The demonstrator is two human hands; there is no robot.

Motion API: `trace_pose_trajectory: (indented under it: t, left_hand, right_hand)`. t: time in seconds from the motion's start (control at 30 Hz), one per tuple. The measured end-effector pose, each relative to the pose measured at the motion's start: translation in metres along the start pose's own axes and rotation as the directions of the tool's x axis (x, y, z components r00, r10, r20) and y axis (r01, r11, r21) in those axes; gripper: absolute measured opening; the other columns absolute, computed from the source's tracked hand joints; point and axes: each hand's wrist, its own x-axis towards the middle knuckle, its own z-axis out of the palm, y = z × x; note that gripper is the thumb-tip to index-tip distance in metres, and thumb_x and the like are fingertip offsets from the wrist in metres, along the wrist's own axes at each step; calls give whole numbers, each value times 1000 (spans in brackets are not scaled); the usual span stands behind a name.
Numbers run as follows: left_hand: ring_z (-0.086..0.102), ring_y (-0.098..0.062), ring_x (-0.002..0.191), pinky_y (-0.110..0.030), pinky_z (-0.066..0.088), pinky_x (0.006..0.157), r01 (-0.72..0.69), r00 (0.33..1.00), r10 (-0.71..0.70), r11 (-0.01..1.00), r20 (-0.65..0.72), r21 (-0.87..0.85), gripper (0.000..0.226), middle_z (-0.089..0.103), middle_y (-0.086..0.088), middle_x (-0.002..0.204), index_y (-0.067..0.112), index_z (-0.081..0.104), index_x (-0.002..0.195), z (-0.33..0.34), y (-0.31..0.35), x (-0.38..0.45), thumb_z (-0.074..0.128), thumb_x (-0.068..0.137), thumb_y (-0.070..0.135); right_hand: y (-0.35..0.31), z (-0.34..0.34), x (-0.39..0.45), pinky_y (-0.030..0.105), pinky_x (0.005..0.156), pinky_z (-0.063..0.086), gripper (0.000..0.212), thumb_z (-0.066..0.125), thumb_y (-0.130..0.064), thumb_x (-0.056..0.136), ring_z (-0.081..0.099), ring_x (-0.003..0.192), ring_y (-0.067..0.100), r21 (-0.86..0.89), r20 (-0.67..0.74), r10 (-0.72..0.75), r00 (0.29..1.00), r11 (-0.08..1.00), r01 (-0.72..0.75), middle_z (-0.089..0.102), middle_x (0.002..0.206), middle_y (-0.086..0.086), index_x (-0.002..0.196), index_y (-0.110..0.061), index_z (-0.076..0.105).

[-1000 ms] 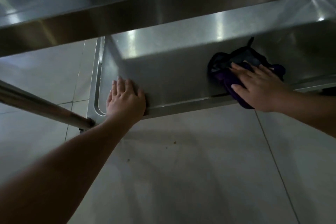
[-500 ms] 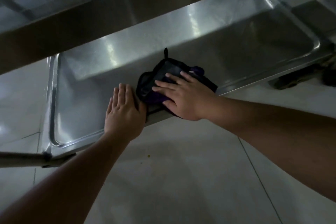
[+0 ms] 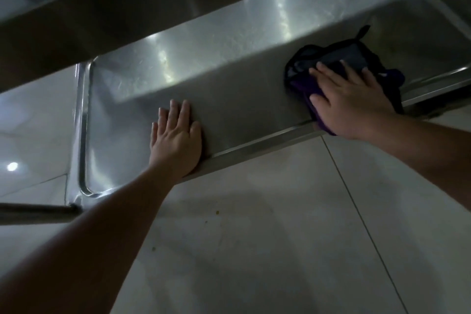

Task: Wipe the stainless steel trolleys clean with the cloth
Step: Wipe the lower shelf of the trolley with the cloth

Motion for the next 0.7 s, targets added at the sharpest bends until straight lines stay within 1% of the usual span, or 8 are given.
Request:
trace_pose_trajectory:
  t: [0.1, 0.2, 0.3, 0.37, 0.43, 0.53, 0.6, 0.7]
  left_hand:
    - [-19, -13, 160, -41, -8, 131, 3, 1000, -3, 1000, 15, 6, 70, -14, 11, 175, 39, -2, 168, -1, 0, -2, 12, 102, 57]
    - [-19, -12, 160, -40, -8, 131, 8, 1000, -8, 1000, 0, 30, 65, -15, 11, 176, 39, -3, 168, 0, 1, -3, 13, 107, 53]
    - [-19, -9, 160, -39, -7, 131, 9, 1000, -8, 1000, -26, 21, 63, -14, 13, 175, 40, -2, 168, 2, -2, -3, 12, 109, 53]
    - [-19, -7, 159, -38, -8, 131, 5, 1000, -5, 1000, -24, 8, 65, -13, 15, 175, 41, -2, 168, 2, -4, -3, 10, 106, 56]
    - [-19, -7, 159, -39, -8, 131, -1, 1000, 1, 1000, -9, -3, 67, -13, 15, 175, 41, -2, 168, 3, -4, -2, 10, 104, 59]
    - [-14, -12, 161, -39, -7, 130, 7, 1000, -7, 1000, -9, 18, 74, -9, 12, 176, 39, 1, 168, -3, -5, -1, 17, 101, 65]
    - [-14, -18, 161, -41, -8, 129, 5, 1000, -4, 999, -10, 41, 80, -10, 6, 177, 34, 1, 168, -6, 4, -1, 19, 98, 67]
    - [-24, -21, 159, -44, -14, 126, -38, 999, 38, 998, 10, 56, 81, -19, 2, 175, 27, -8, 168, 8, 37, -7, 15, 100, 65]
  right_hand:
    - [-68, 15, -14, 54, 127, 5, 75, 7, -62, 96, 6, 160, 24, -2, 21, -198, 980, 980, 199, 7, 173, -17, 165, -36, 15]
    - [-123, 29, -15, 52, 128, 0, 69, 13, -58, 100, 2, 161, 21, -35, 70, -427, 901, 902, 430, 6, 173, -17, 166, -37, 11]
    - [-117, 25, -8, 48, 128, 1, 63, 24, -53, 105, 4, 161, 18, -42, 67, -479, 875, 875, 482, 8, 172, -18, 165, -40, 13]
    - [-91, 18, -7, 48, 128, 7, 63, 26, -51, 103, 13, 160, 19, -57, 13, -429, 903, 902, 429, 16, 171, -17, 164, -39, 22]
    - [-50, 9, -1, 48, 127, 11, 68, 22, -54, 97, 19, 158, 21, -60, -36, -306, 951, 951, 303, 20, 171, -16, 163, -38, 27]
    - [23, -7, 14, 51, 127, 11, 77, 12, -61, 90, 14, 159, 23, -15, -40, -56, 998, 998, 55, 13, 172, -18, 163, -40, 21]
    - [59, -14, 20, 53, 128, 9, 75, 12, -62, 92, 9, 160, 24, 4, -9, 95, 995, 995, -95, 6, 173, -20, 164, -41, 15]
    - [68, -13, 22, 56, 128, 6, 67, 16, -58, 101, 4, 160, 26, -3, 20, 192, 981, 981, -192, -3, 173, -20, 165, -39, 7]
